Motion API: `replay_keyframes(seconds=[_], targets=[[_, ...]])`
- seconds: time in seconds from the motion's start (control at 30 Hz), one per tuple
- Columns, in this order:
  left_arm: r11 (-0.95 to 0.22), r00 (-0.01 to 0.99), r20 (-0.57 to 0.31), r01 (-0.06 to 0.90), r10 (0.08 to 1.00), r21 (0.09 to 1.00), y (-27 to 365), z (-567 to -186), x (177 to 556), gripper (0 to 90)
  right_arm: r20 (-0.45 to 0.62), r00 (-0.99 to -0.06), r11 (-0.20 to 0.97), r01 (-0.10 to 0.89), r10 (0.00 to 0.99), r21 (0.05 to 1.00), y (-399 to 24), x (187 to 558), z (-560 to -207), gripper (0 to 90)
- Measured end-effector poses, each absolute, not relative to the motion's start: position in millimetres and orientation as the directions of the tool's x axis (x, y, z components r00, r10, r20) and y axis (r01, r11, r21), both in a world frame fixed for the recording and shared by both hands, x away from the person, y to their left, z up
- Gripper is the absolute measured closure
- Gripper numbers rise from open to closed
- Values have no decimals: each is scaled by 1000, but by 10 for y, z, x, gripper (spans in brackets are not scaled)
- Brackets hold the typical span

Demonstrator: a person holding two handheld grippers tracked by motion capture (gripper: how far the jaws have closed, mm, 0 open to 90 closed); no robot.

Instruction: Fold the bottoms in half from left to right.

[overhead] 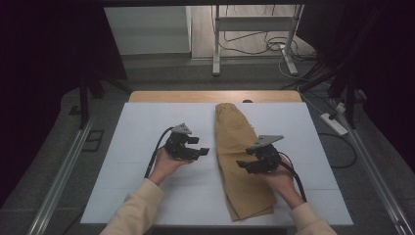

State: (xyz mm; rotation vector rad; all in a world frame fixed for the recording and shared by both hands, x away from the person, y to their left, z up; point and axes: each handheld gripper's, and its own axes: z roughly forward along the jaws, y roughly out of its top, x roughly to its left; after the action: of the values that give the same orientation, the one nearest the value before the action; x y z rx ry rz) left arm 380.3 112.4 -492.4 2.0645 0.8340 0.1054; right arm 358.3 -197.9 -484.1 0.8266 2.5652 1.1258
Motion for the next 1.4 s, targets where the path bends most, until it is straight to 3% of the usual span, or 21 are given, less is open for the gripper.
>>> replay_keyframes(seconds=[0.57, 1.4], targets=[[-389, 772, -226, 522, 594, 759, 1128, -4930, 3808, 307, 23, -879, 647, 368, 476, 668, -1529, 3308, -4949, 337], [-387, 770, -227, 524, 597, 759, 1137, -4929, 3811, 301, -49, -883, 746, 364, 468, 559, -1369, 3106, -5179, 300]])
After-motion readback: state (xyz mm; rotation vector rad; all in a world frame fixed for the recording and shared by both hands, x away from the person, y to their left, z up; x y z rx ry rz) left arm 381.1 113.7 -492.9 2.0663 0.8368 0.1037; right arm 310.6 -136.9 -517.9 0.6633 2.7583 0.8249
